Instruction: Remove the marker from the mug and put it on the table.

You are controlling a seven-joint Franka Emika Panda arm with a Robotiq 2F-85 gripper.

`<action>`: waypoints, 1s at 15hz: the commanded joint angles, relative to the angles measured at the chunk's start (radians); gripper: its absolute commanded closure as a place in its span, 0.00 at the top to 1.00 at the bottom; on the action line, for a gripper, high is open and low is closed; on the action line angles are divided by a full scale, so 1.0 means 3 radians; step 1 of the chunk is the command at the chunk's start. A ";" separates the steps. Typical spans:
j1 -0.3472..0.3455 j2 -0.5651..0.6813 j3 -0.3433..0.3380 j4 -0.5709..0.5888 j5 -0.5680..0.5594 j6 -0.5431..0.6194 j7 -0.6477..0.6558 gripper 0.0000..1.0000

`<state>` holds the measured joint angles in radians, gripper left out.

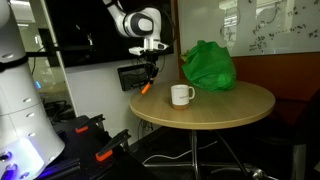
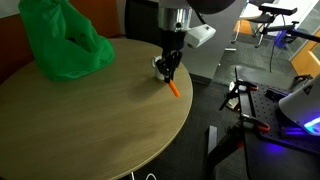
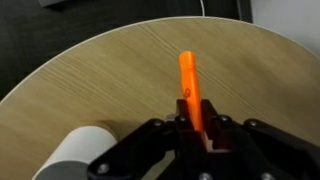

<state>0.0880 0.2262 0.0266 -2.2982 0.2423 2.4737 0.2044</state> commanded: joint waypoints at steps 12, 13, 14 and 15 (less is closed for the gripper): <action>0.0093 0.0652 0.0031 0.0635 0.0004 0.0045 0.0341 0.59; 0.0138 0.0597 -0.0026 0.0608 -0.0097 0.0044 0.0415 0.66; 0.0111 0.0499 -0.0019 0.0555 -0.0106 0.0044 0.0352 0.74; 0.0081 0.0397 -0.0013 0.0502 -0.0095 0.0043 0.0300 0.81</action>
<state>0.1124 0.4269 0.0316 -2.0872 0.2343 2.4684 0.2849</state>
